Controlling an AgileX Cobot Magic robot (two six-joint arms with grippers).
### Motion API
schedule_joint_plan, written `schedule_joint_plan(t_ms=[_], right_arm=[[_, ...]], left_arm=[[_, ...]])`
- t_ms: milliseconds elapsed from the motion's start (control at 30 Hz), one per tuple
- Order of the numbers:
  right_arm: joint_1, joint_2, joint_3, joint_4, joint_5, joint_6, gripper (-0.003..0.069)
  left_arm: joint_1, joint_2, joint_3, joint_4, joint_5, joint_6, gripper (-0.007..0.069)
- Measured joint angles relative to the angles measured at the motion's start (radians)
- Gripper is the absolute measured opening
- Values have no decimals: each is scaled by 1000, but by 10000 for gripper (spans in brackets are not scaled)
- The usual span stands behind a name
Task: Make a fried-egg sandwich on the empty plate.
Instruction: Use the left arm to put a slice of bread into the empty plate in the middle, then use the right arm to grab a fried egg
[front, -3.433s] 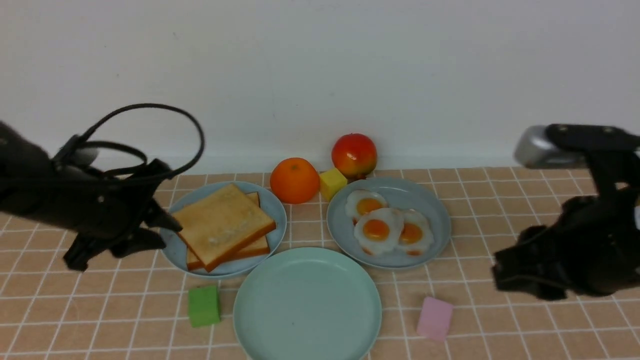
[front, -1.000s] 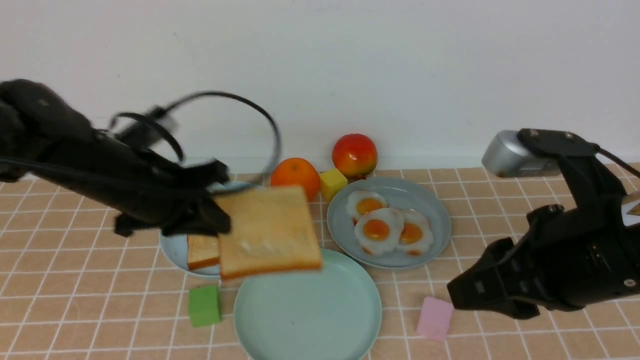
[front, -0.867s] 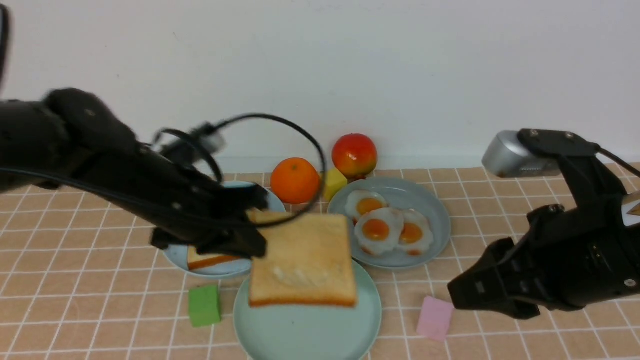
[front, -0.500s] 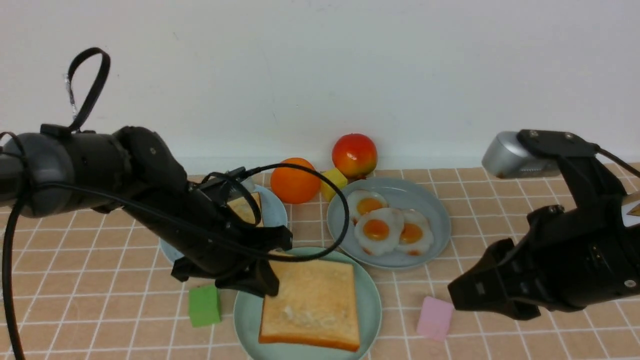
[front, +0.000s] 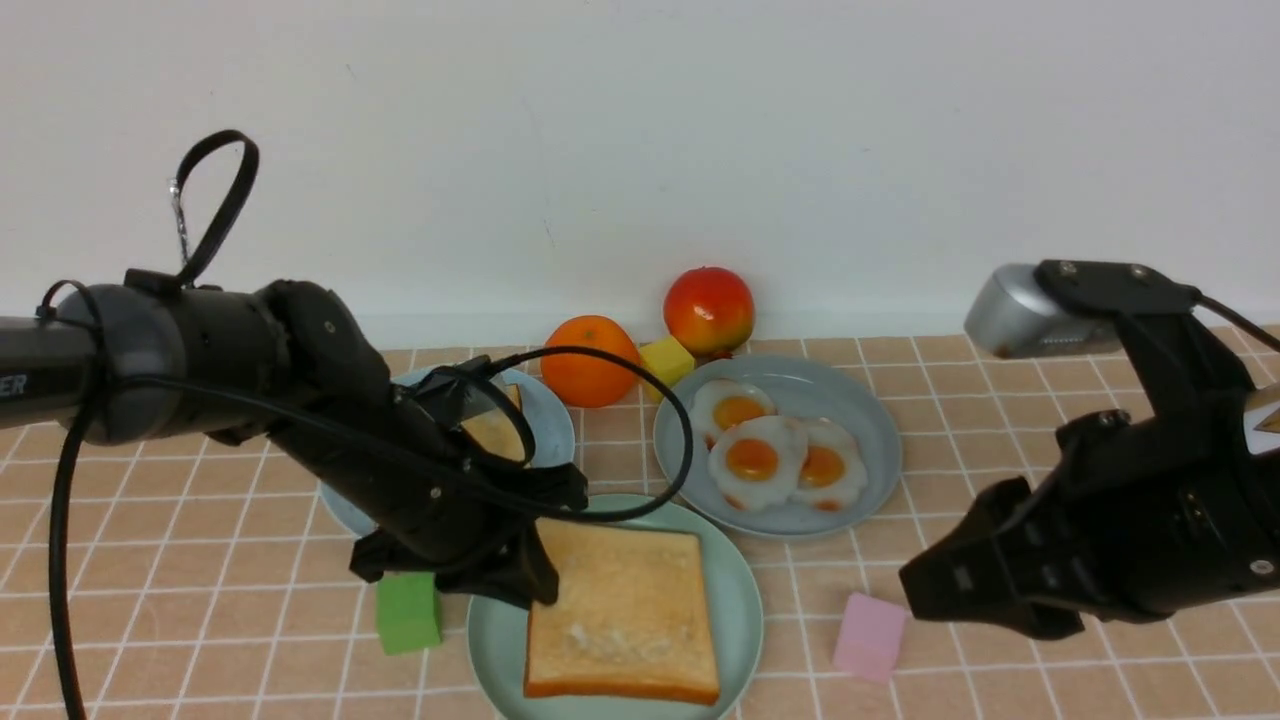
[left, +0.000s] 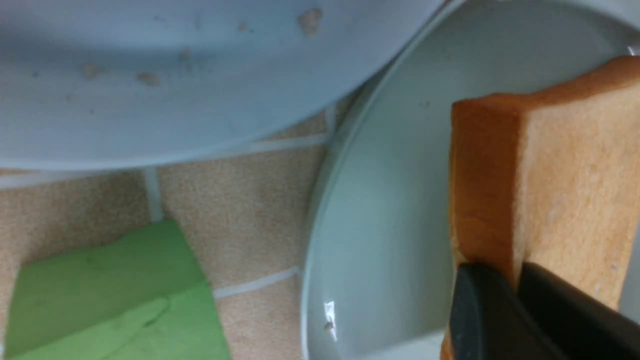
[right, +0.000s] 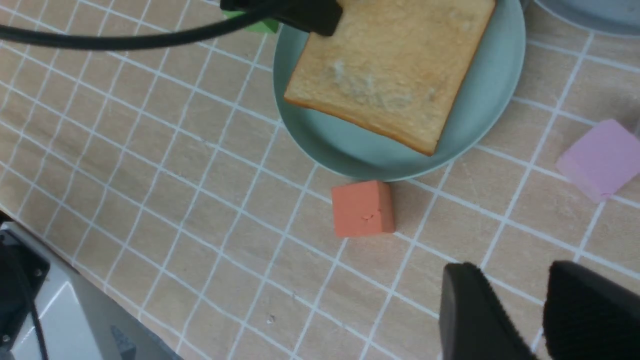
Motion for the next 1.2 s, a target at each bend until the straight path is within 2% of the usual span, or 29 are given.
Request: schedule_joint_plan(t_ms=[33, 133, 167, 267, 367, 467, 567, 667, 867, 967, 1067, 1200], right_arm=[[0, 0, 0, 0, 0, 0, 241], [0, 0, 0, -37, -19, 48, 257], [0, 0, -3, -81, -33, 77, 274], [-9, 13, -49, -145, -27, 118, 305], [-42, 45, -126, -184, -9, 159, 337], [-80, 85, -190, -191, 1, 169, 357], [-127, 155, -261, -187, 6, 176, 365], [-181, 268, -336, -147, 29, 162, 365], [-267, 508, -473, 53, 101, 20, 365], [-282, 620, -545, 113, 103, -59, 365], [-285, 735, -630, 132, 103, -89, 365], [-286, 851, -721, 131, 102, -92, 365]], left_arm=[[0, 0, 0, 0, 0, 0, 78], [0, -8, 0, 46, 0, -35, 184], [0, -26, 0, 83, 0, -60, 262], [0, -82, 0, 147, 5, -83, 367], [0, -151, 0, 178, 18, -83, 424], [0, -206, 0, 187, 30, -83, 436], [0, -298, 0, 191, 47, -46, 424], [0, -424, 0, 191, 58, 16, 353], [0, -620, 0, 190, 83, 168, 104], [0, -683, 0, 162, 117, 247, -8], [0, -709, 0, 127, 161, 306, -13], [0, -710, 0, 107, 195, 324, -13]])
